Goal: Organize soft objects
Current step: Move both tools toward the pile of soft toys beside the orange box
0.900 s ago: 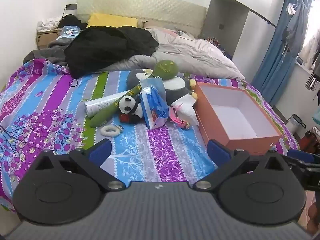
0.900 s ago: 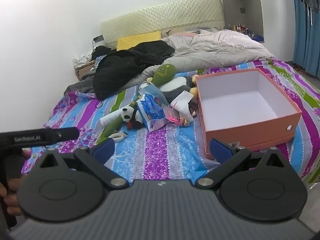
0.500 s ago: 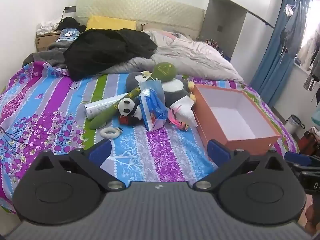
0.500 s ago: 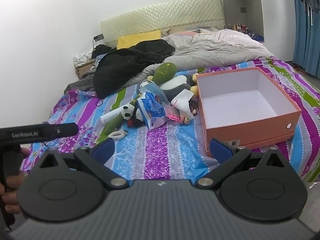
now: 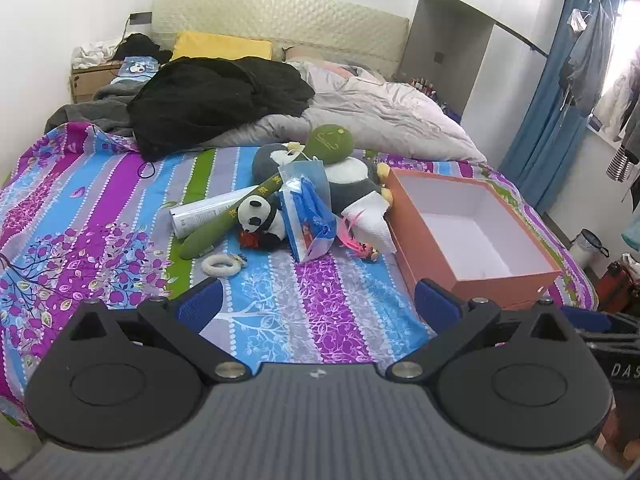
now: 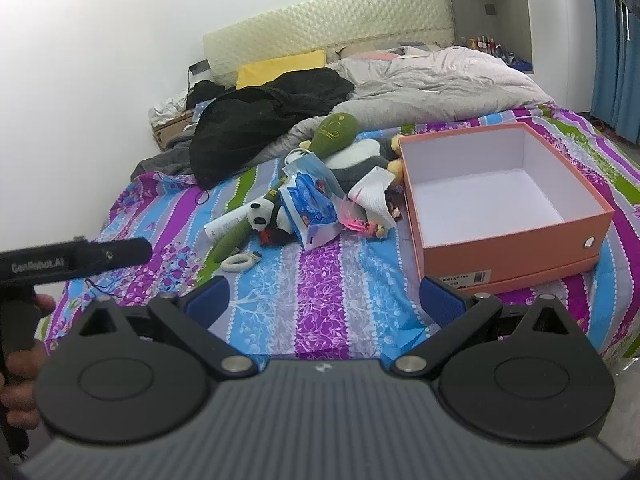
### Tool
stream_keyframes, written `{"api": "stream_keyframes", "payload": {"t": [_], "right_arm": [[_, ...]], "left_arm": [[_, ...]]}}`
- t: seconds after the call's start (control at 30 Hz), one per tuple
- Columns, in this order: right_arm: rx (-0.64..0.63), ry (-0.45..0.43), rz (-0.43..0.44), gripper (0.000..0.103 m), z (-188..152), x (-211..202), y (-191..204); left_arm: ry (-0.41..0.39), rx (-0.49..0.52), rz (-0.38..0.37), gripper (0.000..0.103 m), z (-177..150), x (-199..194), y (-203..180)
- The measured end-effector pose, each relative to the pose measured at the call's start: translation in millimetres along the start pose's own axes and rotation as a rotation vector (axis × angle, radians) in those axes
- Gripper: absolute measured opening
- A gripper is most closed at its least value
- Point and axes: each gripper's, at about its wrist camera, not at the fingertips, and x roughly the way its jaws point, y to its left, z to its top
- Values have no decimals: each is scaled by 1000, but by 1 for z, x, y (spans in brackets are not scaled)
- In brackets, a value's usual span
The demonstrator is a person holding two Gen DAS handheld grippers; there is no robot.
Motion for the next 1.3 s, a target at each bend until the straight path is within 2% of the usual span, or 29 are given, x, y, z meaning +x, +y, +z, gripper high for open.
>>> {"api": "stream_keyframes", "payload": {"t": [0.53,0.97,1.3], "right_arm": [[-29,16,-17,103,0,1,4],[26,0,-34,103,-5,-4,-10],[-6,18,-36,103,-11,-6,-2]], "left_arm": [[19,-13,-10,103,-3,5,3],[18,3,-22,103,-2,-3,3],[68,34,-38,103,-12,-3,-2]]}}
